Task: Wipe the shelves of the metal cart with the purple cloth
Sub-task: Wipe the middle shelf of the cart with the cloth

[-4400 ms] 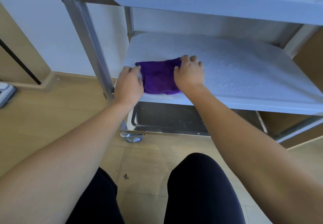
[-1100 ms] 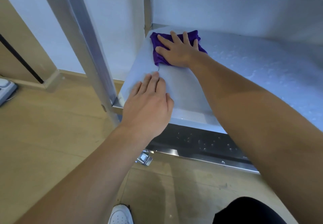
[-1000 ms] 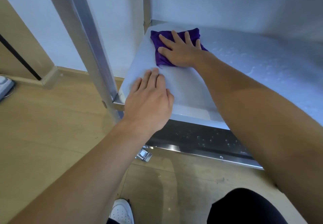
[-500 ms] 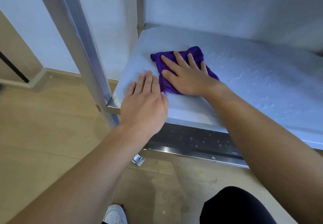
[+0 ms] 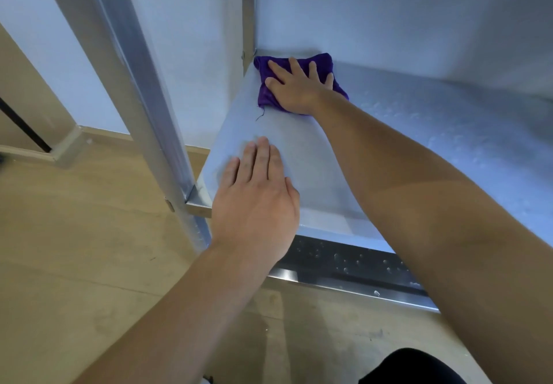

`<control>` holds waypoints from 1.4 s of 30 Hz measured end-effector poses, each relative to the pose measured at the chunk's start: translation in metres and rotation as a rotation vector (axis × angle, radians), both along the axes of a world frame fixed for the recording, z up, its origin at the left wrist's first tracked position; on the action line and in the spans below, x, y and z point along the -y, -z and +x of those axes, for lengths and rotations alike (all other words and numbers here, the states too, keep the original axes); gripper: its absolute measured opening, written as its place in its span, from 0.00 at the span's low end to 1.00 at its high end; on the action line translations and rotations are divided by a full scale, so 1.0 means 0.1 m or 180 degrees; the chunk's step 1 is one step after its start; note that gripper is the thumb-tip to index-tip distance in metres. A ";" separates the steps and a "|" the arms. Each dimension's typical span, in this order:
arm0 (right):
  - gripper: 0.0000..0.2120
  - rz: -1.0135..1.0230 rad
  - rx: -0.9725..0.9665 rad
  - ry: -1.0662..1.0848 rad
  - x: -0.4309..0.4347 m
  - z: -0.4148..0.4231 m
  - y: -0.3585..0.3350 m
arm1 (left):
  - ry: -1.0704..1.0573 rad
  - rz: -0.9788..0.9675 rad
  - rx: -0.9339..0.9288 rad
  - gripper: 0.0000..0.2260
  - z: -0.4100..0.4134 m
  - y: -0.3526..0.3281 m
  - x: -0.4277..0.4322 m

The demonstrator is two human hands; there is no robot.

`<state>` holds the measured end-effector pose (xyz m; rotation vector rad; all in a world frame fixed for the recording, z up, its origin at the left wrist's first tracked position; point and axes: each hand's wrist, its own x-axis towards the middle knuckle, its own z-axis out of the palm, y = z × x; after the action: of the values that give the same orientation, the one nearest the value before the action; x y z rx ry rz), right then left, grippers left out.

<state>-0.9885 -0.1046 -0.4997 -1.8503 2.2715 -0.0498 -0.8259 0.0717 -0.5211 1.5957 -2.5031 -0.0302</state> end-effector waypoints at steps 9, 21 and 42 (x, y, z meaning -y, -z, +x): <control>0.27 0.0148 -0.0004 -0.0071 -0.20 -0.04 -0.02 | 0.0030 0.0216 0.0009 0.26 -0.02 -0.02 -0.01; 0.27 0.0099 0.0060 -0.0188 -1.47 -0.04 0.01 | 0.0031 0.0309 -0.0071 0.25 -0.04 -0.03 -0.03; 0.26 -0.0068 0.0029 0.0127 -2.31 -0.36 0.04 | -0.0095 0.0274 0.0045 0.25 -0.27 -0.11 -0.10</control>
<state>-1.0243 0.1269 -0.5040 -1.8116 2.3106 -0.0890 -0.8531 0.0818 -0.5101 1.6714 -2.5201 -0.1245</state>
